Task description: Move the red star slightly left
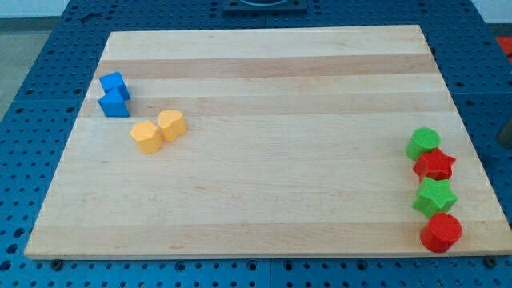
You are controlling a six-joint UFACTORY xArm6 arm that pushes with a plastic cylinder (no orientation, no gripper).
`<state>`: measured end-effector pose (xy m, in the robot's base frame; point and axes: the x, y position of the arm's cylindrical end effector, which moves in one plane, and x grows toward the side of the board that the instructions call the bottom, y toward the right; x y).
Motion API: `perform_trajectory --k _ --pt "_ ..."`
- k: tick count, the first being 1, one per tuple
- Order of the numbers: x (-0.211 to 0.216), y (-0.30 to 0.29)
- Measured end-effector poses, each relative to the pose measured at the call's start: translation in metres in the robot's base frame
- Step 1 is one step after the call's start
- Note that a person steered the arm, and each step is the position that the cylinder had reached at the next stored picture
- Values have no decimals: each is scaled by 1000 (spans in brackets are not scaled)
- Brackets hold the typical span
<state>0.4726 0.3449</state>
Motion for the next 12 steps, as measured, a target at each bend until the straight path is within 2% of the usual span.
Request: perform_trajectory --k 1,5,6,8,12 --pt "27 0" --pt "30 -23" --pt "31 -57" --pt "31 -58" --pt "41 -139"
